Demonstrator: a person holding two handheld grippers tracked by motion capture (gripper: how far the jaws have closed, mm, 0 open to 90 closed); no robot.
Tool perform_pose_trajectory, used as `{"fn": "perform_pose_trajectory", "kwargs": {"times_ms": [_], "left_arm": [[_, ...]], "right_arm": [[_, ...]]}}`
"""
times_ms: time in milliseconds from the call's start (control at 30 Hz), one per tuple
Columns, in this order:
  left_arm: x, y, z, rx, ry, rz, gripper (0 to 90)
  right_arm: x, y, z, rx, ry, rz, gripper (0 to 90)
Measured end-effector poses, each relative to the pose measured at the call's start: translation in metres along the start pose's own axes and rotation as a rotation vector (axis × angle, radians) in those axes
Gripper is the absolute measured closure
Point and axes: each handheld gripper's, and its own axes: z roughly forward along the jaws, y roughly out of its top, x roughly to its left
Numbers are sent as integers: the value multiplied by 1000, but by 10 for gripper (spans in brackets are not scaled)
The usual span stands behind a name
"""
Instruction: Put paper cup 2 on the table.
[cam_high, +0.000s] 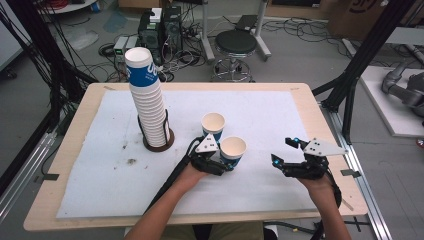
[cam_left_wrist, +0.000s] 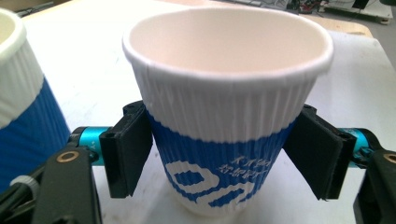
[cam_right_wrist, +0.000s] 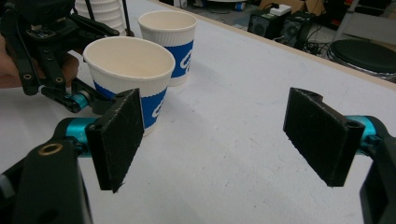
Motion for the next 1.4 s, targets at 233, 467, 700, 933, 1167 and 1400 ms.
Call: {"fn": "perform_pose_trajectory", "kwargs": {"times_ms": [233,467,700,933,1167,1400], "left_arm": [[-1,-4,-3,-10,11,-35,231],[0,-6,-20,-43,-1,-70,167],[-1,-4,-52,-84,19,-61,162],[5,-9,-99,-176,60,-76,164],[18,-22,-149,-258,162,-104,164],[28,-33,-189,-315,251,-128,165]], "right_arm": [[1,1,3,3,8,-5,208],[2,-1,6,14,16,0,207],[3,-1,9,18,18,1,207],[2,-1,9,16,7,-1,207],[3,-4,10,24,2,-1,207],[0,-6,7,11,-13,3,208]]}}
